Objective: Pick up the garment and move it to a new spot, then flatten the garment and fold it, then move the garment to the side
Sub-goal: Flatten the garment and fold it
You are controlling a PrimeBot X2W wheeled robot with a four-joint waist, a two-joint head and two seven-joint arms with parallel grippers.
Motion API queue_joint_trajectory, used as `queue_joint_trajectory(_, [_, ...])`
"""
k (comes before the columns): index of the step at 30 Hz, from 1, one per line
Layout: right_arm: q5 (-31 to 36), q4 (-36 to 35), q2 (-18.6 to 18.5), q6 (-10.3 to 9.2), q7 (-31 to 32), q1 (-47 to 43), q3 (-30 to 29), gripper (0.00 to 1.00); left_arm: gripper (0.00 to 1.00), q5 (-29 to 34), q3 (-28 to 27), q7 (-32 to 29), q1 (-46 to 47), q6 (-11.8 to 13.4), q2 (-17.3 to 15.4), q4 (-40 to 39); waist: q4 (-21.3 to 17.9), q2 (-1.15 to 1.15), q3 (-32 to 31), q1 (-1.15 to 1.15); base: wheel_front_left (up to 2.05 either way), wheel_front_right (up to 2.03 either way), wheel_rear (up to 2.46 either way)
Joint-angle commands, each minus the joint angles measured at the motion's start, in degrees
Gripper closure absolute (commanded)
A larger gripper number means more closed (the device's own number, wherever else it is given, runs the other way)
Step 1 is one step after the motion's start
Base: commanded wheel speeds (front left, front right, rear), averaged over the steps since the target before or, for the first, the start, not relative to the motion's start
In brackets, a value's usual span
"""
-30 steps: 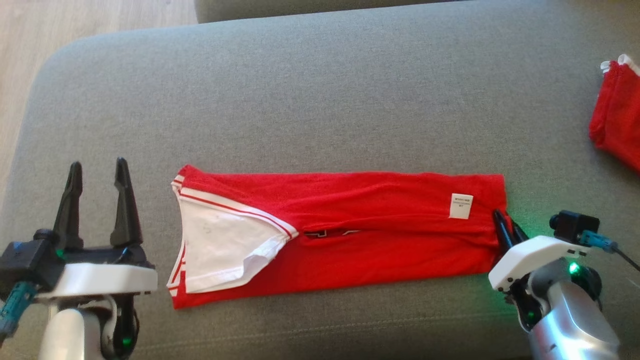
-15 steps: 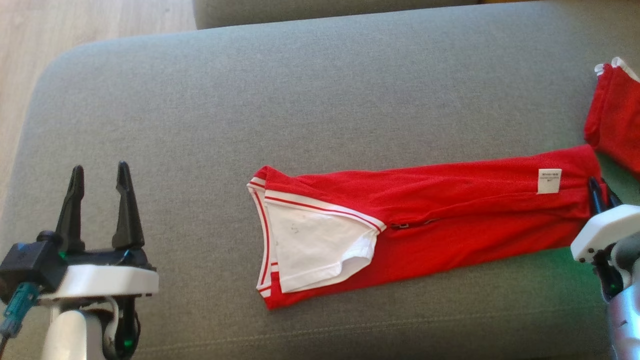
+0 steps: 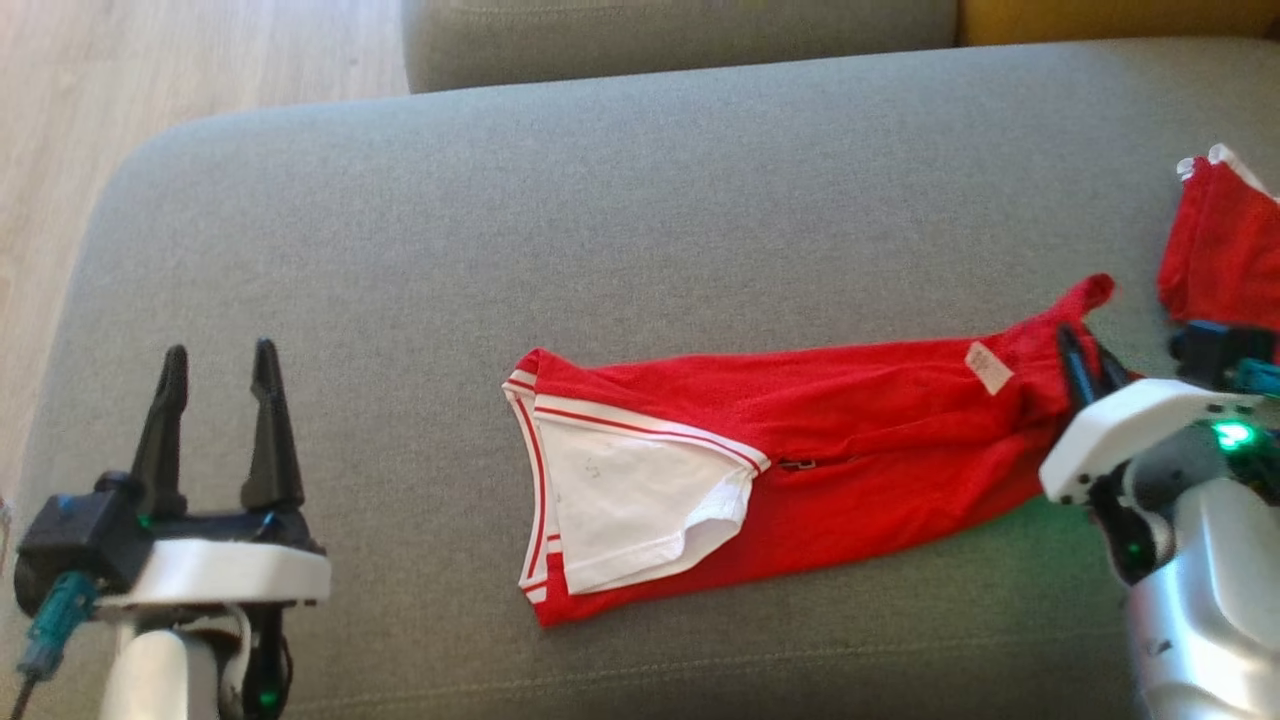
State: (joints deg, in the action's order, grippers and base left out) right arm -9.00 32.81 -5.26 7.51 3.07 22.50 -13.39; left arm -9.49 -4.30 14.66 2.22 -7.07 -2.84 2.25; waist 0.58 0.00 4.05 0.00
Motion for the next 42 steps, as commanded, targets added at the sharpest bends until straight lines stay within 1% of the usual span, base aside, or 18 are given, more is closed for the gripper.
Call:
queue_joint_trajectory(1, [-1.2,-3.5,0.4,-0.02,0.8,0.7,2.5,1.0,0.0,1.3,-1.2,0.3,0.6,-0.1,-0.5,-1.6,-0.2,0.0,-0.5,0.0,0.0,0.0,0.0])
queue_joint_trajectory(6, [-7.1,-12.3,1.8,-0.02,6.4,-2.1,7.6,1.0,0.0,1.8,-0.8,0.3,-0.6,-0.2,-0.5,-1.3,-0.7,0.0,-1.8,0.0,0.0,0.0,0.0])
queue_joint_trajectory(11, [-12.8,-19.8,2.3,-0.02,11.2,-3.9,12.0,1.0,0.0,1.1,-0.8,0.3,-0.3,-0.2,-0.4,-1.6,-0.3,0.0,-2.0,0.0,0.0,0.0,0.0])
queue_joint_trajectory(14, [-17.9,-22.2,2.4,-0.02,12.2,-4.2,15.0,1.0,0.0,1.0,-0.4,0.3,-0.5,-0.2,-0.3,-1.5,0.3,0.0,-2.0,0.0,0.0,0.0,0.0])
queue_joint_trajectory(15, [-17.9,-22.2,2.4,-0.02,12.2,-4.2,15.0,1.0,0.0,1.0,-0.4,0.3,-0.5,-0.2,-0.3,-1.5,0.3,0.0,-2.0,0.0,0.0,0.0,0.0])
queue_joint_trajectory(18, [-22.6,-23.1,2.4,-0.02,12.6,-4.5,18.1,1.0,0.0,0.8,-0.3,0.3,-0.8,-0.2,-0.2,-1.1,1.1,0.0,-2.2,0.0,0.0,0.0,0.0])
queue_joint_trajectory(25, [-31.4,-22.6,2.4,-0.02,11.6,-5.3,25.1,1.0,0.0,0.7,-0.2,0.3,-0.7,-0.2,-0.1,-0.8,4.0,0.0,-2.4,0.0,0.0,0.0,0.0])
queue_joint_trajectory(28, [-33.5,-21.2,2.4,-0.02,9.9,-5.3,27.5,1.0,0.0,0.7,0.2,0.3,-0.8,-0.2,-0.1,-0.5,5.6,0.0,-2.4,0.0,0.0,0.0,0.0])
queue_joint_trajectory(37, [-40.6,-13.6,2.4,-0.02,4.9,-2.6,32.5,1.0,0.0,0.5,0.9,0.3,-0.9,-0.2,-0.1,0.2,11.1,0.0,-1.3,0.0,0.0,0.0,0.0])
queue_joint_trajectory(42, [-42.9,-8.3,2.4,-0.02,1.9,-0.2,35.2,1.0,0.0,0.2,1.3,0.3,-0.7,-0.1,-0.1,0.5,14.0,0.0,-0.2,0.0,0.0,0.0,0.0])
